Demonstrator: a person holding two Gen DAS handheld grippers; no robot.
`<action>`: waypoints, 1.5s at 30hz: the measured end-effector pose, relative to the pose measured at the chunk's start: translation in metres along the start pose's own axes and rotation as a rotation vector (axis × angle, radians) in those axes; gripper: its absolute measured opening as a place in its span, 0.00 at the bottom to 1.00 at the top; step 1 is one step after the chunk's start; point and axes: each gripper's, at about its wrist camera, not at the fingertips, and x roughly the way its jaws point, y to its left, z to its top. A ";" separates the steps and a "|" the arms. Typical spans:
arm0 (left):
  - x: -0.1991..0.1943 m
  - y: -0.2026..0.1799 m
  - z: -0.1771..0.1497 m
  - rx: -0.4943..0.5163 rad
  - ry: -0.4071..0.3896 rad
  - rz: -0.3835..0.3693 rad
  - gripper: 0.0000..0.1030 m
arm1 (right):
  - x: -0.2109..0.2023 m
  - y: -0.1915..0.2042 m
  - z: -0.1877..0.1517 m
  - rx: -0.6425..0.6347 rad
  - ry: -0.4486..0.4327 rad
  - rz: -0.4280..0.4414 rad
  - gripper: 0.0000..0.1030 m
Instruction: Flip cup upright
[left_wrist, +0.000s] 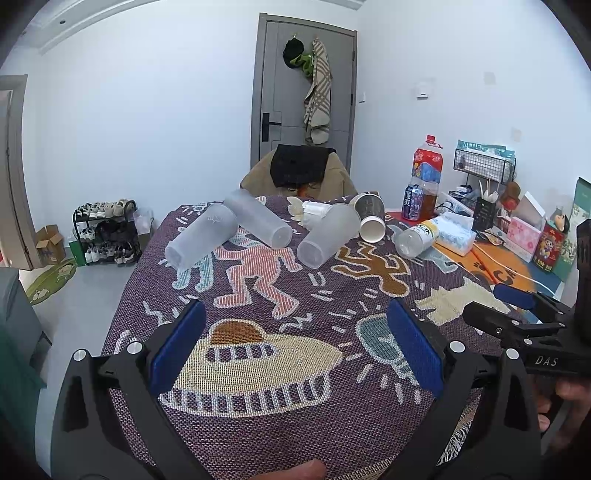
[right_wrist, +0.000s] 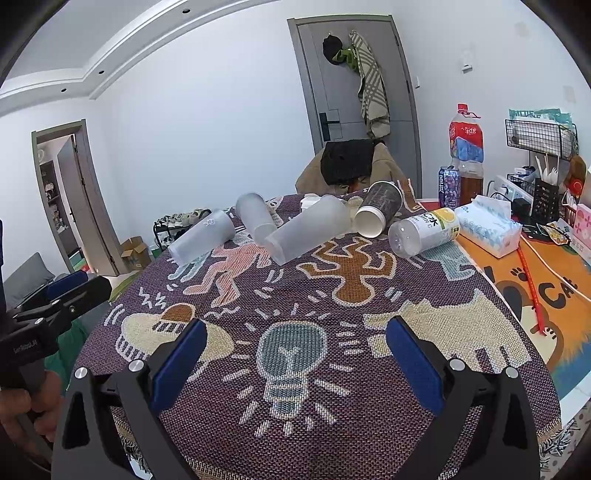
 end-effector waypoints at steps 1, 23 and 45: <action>0.000 0.002 0.000 -0.001 0.001 -0.001 0.95 | 0.000 0.000 0.000 -0.001 0.000 -0.001 0.93; 0.016 0.043 0.014 -0.044 -0.009 0.032 0.95 | 0.034 0.026 0.032 -0.071 0.058 0.053 0.93; 0.072 0.138 0.043 -0.237 0.042 0.129 0.95 | 0.209 0.072 0.136 -0.164 0.322 0.141 0.80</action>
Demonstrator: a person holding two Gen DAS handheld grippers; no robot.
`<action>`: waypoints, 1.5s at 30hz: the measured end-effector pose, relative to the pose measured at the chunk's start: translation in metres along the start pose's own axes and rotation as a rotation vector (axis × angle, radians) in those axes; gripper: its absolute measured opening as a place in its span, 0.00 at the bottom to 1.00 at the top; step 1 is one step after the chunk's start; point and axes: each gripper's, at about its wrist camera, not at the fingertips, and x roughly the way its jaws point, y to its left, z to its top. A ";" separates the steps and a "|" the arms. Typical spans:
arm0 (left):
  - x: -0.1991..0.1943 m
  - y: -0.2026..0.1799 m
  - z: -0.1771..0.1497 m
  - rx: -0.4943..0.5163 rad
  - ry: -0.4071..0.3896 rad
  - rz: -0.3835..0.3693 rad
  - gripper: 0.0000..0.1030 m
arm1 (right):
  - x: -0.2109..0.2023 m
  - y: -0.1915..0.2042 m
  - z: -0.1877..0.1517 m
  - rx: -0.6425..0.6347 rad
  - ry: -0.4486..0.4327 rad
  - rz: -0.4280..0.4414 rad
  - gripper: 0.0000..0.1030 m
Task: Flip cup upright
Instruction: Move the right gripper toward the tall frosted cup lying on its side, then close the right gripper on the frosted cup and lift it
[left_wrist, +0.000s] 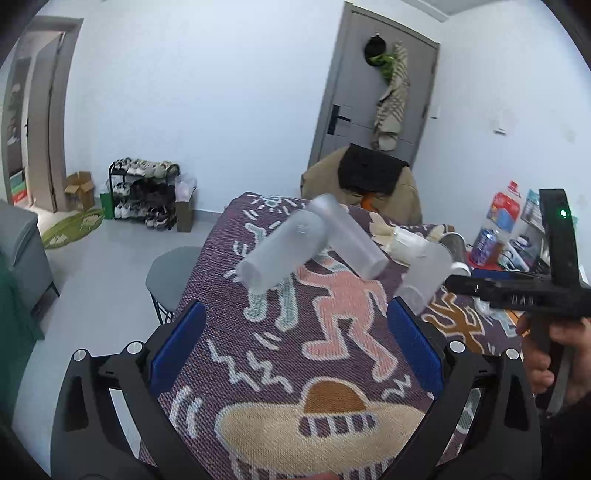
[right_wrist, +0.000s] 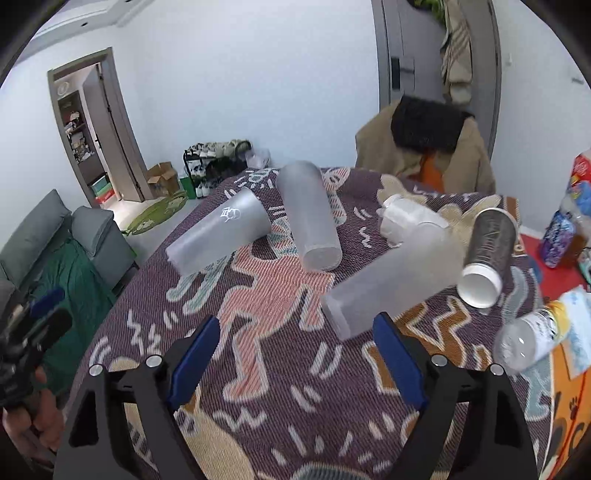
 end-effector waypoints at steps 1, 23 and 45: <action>0.004 0.004 0.002 -0.010 0.002 0.005 0.95 | 0.005 -0.001 0.008 0.007 0.009 0.003 0.80; 0.069 0.072 0.010 -0.236 0.059 0.078 0.95 | 0.184 0.005 0.098 -0.097 0.286 -0.129 0.73; 0.036 0.054 0.020 -0.209 0.020 0.066 0.95 | 0.125 0.010 0.096 -0.116 0.255 -0.082 0.57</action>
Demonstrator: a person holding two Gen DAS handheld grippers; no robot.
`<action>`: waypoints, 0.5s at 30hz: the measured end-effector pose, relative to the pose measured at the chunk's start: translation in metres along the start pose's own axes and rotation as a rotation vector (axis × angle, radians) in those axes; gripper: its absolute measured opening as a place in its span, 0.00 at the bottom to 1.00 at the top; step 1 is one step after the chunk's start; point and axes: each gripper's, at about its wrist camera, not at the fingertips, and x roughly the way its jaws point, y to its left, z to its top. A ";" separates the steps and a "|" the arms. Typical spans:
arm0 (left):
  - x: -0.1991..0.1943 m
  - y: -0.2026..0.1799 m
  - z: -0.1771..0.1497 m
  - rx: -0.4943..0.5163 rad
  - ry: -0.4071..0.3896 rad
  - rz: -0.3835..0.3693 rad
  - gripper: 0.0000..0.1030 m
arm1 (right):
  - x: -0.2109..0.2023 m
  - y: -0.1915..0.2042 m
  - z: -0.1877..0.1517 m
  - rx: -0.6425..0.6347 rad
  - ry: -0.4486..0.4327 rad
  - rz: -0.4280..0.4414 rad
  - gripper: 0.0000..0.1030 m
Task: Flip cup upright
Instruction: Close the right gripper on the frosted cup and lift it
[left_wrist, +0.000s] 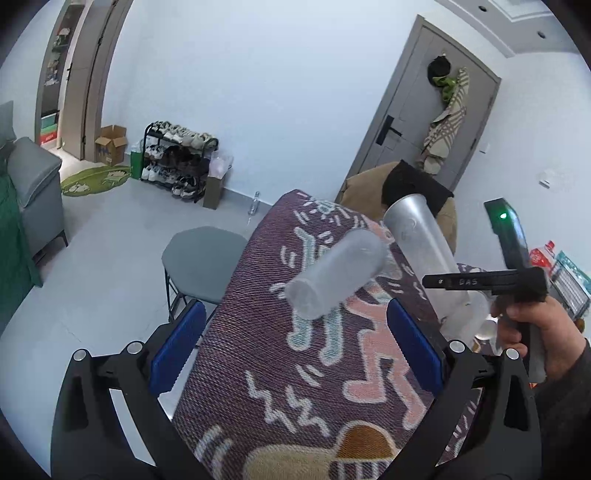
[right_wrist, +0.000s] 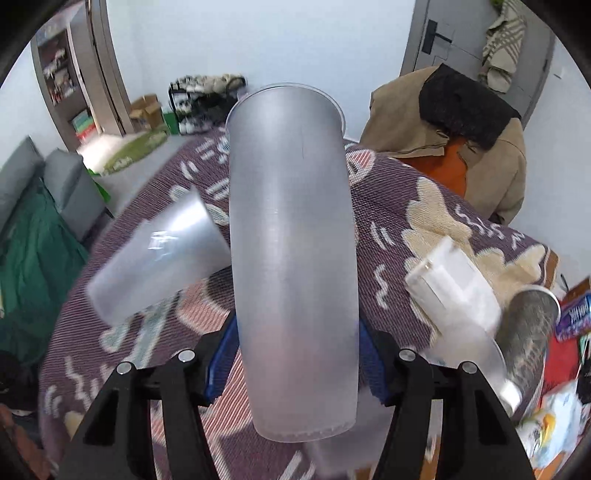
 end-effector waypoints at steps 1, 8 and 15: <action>-0.004 -0.003 0.000 0.006 -0.001 -0.006 0.95 | -0.008 -0.003 -0.002 0.007 -0.008 0.010 0.57; -0.030 -0.029 -0.006 0.071 -0.011 -0.038 0.95 | -0.087 -0.017 -0.051 0.090 -0.110 0.140 0.58; -0.043 -0.057 -0.023 0.141 0.014 -0.067 0.95 | -0.144 -0.030 -0.136 0.193 -0.212 0.234 0.58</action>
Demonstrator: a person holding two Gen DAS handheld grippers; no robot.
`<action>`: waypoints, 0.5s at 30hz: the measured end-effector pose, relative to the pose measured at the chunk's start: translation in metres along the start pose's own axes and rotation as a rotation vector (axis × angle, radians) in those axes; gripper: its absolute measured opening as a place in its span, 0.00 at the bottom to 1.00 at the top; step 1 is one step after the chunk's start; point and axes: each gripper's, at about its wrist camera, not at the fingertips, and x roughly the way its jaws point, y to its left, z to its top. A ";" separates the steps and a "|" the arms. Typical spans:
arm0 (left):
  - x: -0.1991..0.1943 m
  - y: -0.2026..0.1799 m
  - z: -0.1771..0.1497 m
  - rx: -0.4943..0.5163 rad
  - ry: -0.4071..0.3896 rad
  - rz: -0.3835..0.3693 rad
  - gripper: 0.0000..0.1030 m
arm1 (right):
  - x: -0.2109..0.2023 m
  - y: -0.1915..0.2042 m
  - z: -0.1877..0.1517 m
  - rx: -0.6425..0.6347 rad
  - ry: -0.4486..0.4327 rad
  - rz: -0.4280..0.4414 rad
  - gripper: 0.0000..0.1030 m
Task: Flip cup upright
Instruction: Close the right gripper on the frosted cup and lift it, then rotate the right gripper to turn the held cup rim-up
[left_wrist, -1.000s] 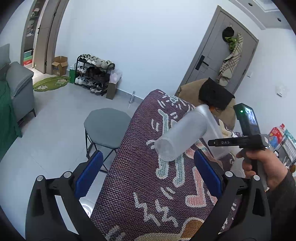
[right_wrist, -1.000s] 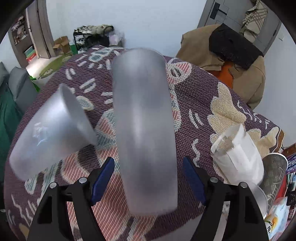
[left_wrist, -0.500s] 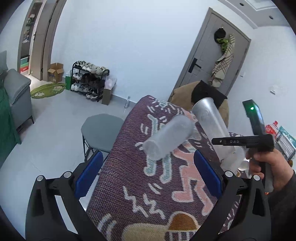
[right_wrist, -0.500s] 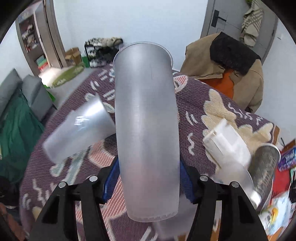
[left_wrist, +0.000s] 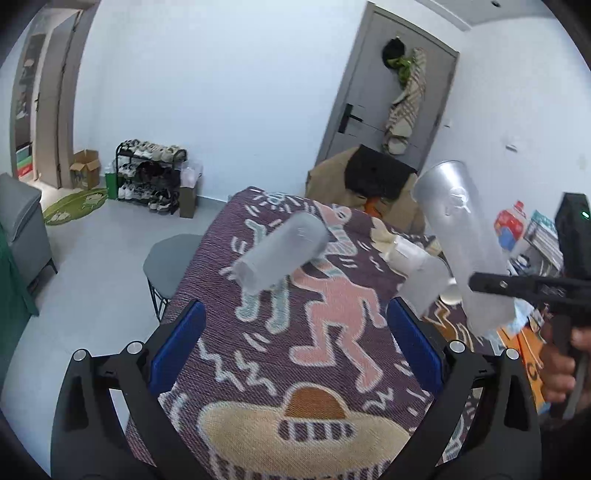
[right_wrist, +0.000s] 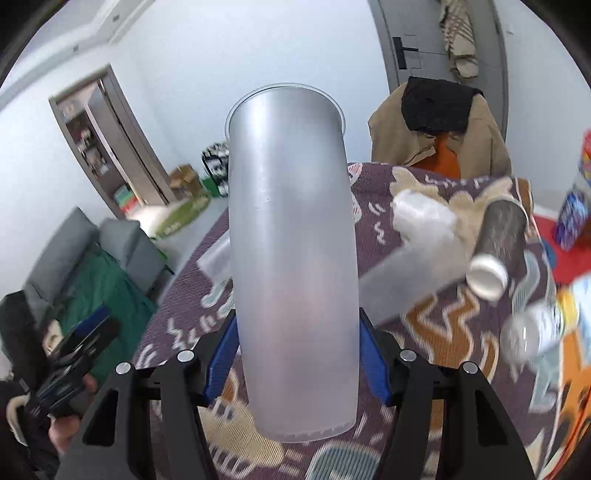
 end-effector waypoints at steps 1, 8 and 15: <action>-0.001 -0.004 -0.002 0.009 0.002 -0.007 0.95 | -0.007 -0.004 -0.009 0.016 -0.008 0.012 0.58; -0.008 -0.031 -0.014 0.072 0.010 -0.028 0.95 | -0.039 -0.019 -0.075 0.119 -0.046 0.079 0.58; -0.008 -0.057 -0.026 0.144 0.041 -0.065 0.95 | -0.039 -0.032 -0.132 0.224 -0.017 0.136 0.58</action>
